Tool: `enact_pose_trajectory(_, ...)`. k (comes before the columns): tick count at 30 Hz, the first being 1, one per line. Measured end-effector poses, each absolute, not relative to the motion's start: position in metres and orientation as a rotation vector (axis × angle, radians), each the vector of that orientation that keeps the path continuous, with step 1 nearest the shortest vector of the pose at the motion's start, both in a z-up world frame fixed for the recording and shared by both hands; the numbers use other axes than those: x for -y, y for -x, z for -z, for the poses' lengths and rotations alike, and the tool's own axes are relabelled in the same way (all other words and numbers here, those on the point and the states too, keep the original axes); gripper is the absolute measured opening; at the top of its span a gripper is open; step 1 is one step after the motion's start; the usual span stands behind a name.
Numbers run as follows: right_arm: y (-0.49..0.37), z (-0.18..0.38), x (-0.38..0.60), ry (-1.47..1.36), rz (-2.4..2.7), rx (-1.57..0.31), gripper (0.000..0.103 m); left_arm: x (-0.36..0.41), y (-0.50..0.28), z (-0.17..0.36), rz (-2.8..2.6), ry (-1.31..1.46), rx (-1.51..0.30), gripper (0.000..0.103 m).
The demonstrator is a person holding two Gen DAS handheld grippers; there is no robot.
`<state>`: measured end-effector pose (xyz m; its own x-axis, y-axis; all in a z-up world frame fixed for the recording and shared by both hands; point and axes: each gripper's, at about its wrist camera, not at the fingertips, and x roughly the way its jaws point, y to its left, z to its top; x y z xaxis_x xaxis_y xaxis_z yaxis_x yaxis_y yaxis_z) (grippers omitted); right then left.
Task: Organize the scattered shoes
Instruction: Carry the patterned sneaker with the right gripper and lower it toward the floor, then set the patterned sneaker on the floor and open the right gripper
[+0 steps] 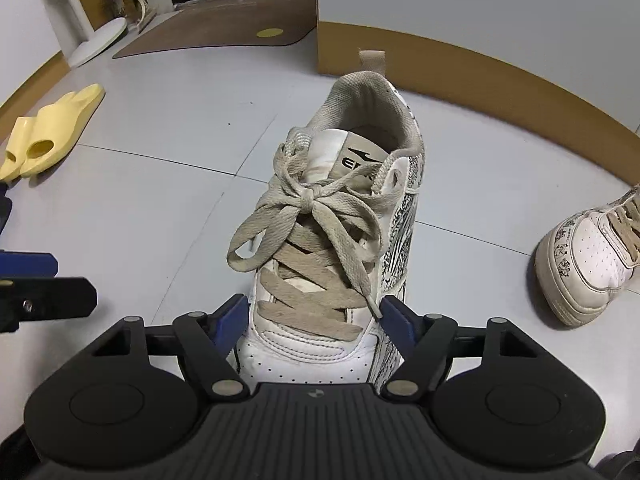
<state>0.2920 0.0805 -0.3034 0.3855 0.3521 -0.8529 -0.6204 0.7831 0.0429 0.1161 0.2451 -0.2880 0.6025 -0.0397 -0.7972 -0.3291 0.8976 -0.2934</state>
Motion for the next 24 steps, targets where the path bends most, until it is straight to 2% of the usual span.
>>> enact_pose_trajectory(6,-0.291,0.305,-0.072,0.260,-0.625,-1.056,0.072,-0.239,-0.117,0.288,-0.165,0.438,-0.924,0.080)
enact_pose_trajectory(9,-0.292,0.306,-0.069,0.217,-0.610,-1.083,0.067,-0.240,-0.131,0.298,-0.165,0.435,-0.928,0.080)
enact_pose_trajectory(24,-0.288,0.309,-0.074,0.108,-0.552,-1.146,0.063,-0.241,-0.139,0.306,-0.154,0.429,-0.927,0.080)
